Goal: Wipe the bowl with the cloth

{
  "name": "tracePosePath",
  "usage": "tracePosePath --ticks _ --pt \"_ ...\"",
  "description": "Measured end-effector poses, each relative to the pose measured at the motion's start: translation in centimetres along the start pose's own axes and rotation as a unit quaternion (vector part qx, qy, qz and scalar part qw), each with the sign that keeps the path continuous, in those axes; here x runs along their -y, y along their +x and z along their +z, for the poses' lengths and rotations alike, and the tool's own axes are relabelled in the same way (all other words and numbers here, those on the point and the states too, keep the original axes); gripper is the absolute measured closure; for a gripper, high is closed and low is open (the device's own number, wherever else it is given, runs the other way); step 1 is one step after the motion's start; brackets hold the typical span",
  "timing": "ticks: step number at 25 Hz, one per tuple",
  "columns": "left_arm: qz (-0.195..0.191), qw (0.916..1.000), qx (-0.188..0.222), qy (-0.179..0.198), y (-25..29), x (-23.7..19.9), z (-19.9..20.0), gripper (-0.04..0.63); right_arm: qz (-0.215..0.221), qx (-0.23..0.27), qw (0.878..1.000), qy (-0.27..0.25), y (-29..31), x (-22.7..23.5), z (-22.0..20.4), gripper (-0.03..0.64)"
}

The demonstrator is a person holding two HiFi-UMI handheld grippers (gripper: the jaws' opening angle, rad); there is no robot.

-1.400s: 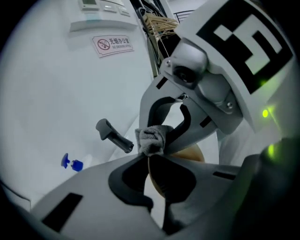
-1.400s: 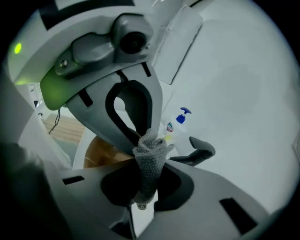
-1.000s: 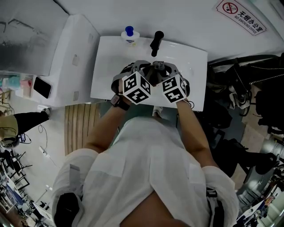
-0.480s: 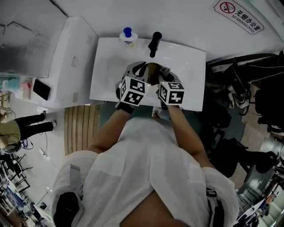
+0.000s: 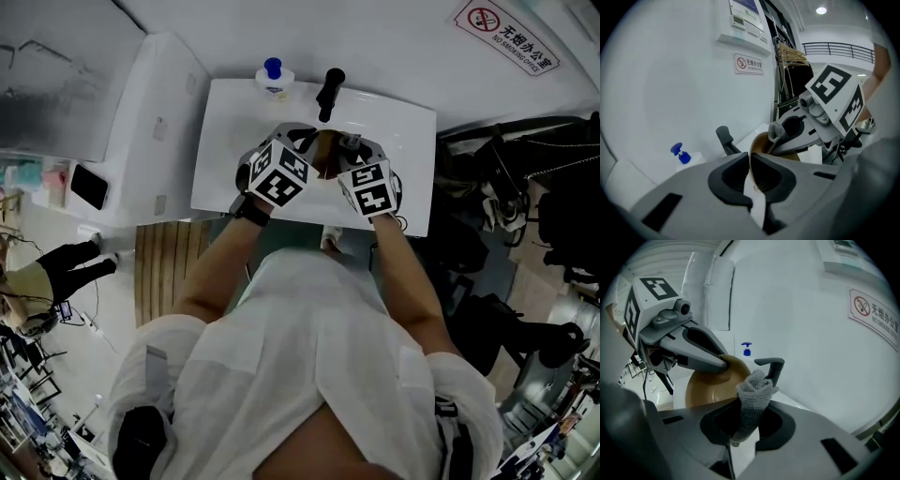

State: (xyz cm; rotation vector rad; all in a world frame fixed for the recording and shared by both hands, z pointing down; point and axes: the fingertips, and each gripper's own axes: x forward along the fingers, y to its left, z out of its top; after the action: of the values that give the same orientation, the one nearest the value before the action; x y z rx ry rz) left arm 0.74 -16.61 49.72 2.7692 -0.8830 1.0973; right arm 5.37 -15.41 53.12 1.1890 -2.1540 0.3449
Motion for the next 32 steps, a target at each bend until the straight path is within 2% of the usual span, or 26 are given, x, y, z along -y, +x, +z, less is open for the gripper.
tracePosePath --ticks 4,7,10,14,16,18,21,24,26,29,32 --pt "-0.024 0.9988 -0.021 0.037 0.4 0.7 0.1 0.574 0.004 -0.02 0.999 -0.045 -0.1 0.0 0.4 0.54" --pt "-0.053 0.9956 -0.04 0.066 0.8 1.6 -0.1 0.574 0.021 -0.038 0.994 -0.105 0.1 -0.6 0.4 0.543" --pt "-0.085 0.9893 -0.06 0.103 1.1 2.5 -0.5 0.574 0.046 -0.048 0.982 -0.178 0.3 -1.7 0.4 0.545" --pt "-0.116 0.9785 -0.081 0.15 1.5 3.9 -1.0 0.575 0.08 -0.057 0.959 -0.265 0.6 -3.1 0.2 0.546" --pt "-0.122 0.9751 -0.086 0.164 1.6 4.3 -1.2 0.575 0.09 -0.062 0.951 -0.29 0.7 -3.5 0.2 0.546" --pt "-0.123 0.9748 -0.086 0.165 1.7 4.3 -1.2 0.575 0.093 -0.062 0.951 -0.288 0.8 -3.6 0.2 0.548" --pt "-0.1 0.9817 -0.065 0.149 1.6 3.5 -0.6 0.575 0.077 -0.038 0.969 -0.231 0.9 -2.9 1.0 0.554" --pt "-0.047 0.9914 -0.021 0.12 1.5 2.2 0.5 0.571 0.05 -0.003 0.99 -0.131 0.9 -1.5 1.9 0.552" --pt "-0.016 0.9955 0.007 0.094 1.3 1.5 1.1 0.566 0.035 0.019 0.997 -0.061 0.9 -0.5 2.1 0.552" --pt "0.019 0.9982 0.042 0.039 0.9 0.5 1.5 0.565 0.014 0.05 0.998 0.046 0.7 0.9 1.9 0.552" --pt "0.06 0.9943 0.077 -0.042 0.4 -0.9 1.7 0.566 -0.001 0.072 0.981 0.178 0.4 2.1 1.1 0.557"
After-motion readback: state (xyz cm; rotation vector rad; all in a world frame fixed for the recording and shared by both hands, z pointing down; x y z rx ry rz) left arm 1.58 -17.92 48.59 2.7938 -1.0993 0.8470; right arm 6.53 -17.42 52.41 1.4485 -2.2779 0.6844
